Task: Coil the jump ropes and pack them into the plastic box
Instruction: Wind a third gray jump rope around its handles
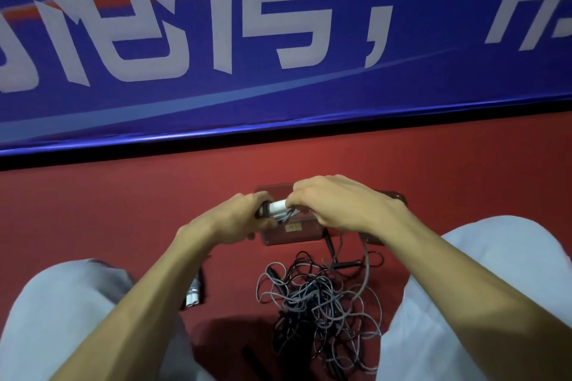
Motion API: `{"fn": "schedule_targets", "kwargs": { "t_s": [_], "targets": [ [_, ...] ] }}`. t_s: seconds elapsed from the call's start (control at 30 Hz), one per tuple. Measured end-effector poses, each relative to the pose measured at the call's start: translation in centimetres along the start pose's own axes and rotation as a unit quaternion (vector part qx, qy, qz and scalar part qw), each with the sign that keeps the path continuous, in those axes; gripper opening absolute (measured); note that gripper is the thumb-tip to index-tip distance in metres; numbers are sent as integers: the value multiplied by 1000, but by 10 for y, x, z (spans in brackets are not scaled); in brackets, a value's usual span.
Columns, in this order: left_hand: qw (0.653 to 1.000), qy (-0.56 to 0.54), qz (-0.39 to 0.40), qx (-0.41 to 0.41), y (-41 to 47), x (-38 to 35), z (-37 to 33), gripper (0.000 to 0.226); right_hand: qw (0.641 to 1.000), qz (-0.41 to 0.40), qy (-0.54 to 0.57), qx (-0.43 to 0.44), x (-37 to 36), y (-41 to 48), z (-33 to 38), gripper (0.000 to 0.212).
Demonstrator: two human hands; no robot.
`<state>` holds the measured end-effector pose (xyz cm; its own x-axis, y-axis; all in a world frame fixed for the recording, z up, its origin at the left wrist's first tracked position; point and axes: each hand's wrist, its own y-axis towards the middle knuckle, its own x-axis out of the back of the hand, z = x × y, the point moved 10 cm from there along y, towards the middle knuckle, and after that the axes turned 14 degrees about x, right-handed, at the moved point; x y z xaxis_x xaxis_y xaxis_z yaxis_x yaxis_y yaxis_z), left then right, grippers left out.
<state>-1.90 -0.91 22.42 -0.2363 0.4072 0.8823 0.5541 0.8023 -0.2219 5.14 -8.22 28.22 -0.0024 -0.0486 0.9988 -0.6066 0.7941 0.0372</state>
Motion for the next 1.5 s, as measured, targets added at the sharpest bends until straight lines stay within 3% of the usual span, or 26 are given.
{"fn": "schedule_targets", "kwargs": {
  "t_s": [0.1,0.23,0.33,0.43,0.6,0.7,0.77,0.9,1.1,1.17,1.23,1.4,1.43,1.5],
  "targets": [
    [1000,18,1,-12,-3,-6,-5,26,998,-57,-14,-4,13,2,-3,40],
    [999,11,-2,-39,-11,-5,-17,27,979,-199,33,-26,32,-6,-19,13],
    [999,14,-11,-46,-14,-5,-22,33,965,-240,69,-79,31,-11,-35,14],
    [998,30,-42,-48,-17,1,-24,51,952,-245,129,-127,25,-13,-52,21],
    [981,122,-145,-45,-26,21,-28,42,933,-208,237,-175,12,-15,-71,23],
    [975,159,-147,-47,-26,23,-26,39,922,-153,324,-148,-5,-10,-70,14],
    [986,116,-102,-59,-27,20,-26,33,896,-148,398,-127,-12,-8,-67,11],
    [991,-108,-26,-80,-35,27,-30,17,833,-177,512,-113,-15,-10,-69,11],
    [917,-396,-23,-43,-35,52,-19,34,745,-240,607,-139,-23,-6,-67,15],
    [905,-422,-37,-21,-31,54,-12,49,760,-167,612,-143,-36,1,-54,24],
    [895,-443,-39,-21,-28,54,-10,59,803,-68,578,-128,-46,3,-38,28],
    [880,-467,-87,-20,-28,62,-3,22,897,50,419,-134,-64,-1,-38,15],
    [879,-466,-100,-8,-27,63,1,18,926,73,345,-135,-65,-3,-43,9],
    [886,-449,-119,7,-25,63,6,16,951,97,261,-131,-65,-4,-48,4]
  ]
}}
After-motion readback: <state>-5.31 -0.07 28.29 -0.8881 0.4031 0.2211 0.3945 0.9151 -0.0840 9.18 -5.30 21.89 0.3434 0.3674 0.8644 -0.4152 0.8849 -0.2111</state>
